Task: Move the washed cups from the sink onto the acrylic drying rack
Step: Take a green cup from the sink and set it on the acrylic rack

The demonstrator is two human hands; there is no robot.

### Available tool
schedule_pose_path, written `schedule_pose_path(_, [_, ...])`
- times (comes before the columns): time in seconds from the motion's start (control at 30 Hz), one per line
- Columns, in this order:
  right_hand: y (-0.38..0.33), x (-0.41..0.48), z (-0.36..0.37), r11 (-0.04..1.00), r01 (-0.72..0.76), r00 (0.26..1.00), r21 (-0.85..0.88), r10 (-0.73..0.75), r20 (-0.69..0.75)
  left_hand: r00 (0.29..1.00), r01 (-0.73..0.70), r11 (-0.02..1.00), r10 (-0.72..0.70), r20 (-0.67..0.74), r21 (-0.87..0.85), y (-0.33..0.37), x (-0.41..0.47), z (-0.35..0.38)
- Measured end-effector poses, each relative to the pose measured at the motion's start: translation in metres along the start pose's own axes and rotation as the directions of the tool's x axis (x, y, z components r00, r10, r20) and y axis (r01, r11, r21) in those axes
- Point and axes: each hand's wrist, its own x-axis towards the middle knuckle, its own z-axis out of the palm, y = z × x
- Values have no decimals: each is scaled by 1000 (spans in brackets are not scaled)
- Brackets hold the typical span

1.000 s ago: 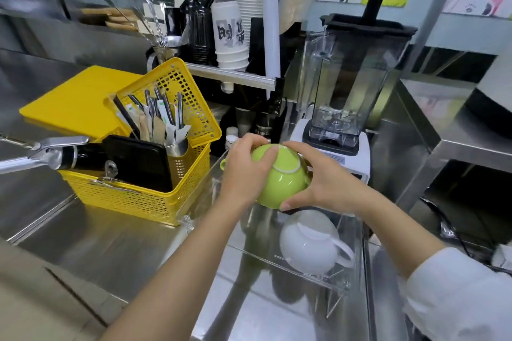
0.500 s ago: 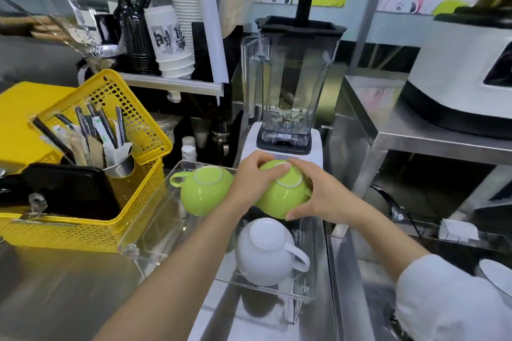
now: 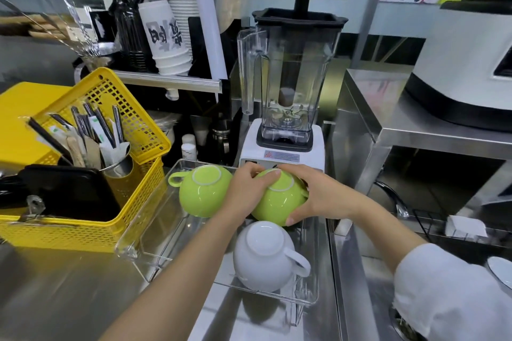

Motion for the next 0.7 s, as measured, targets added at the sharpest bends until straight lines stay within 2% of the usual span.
schedule_pose_path(0.27, [1,1,3,1000,-29,998,-8,29,64,999,-19,980,27,-38,199,-5,0,1])
schedule_pose_path(0.43, [3,0,7,999,-30,998,14,30,52,998,-38,973,48,-37,228,-6,-5,-2])
schedule_pose_path(0.57, [1,-2,7,992,15,1000,-123,-14,15,990,-105,893,135,-37,438,7,-11,-2])
schedule_pose_path(0.7, [-5,-13,-4,997,79,996,-25,-80,-50,963,-199,836,264,-57,512,28,-20,-3])
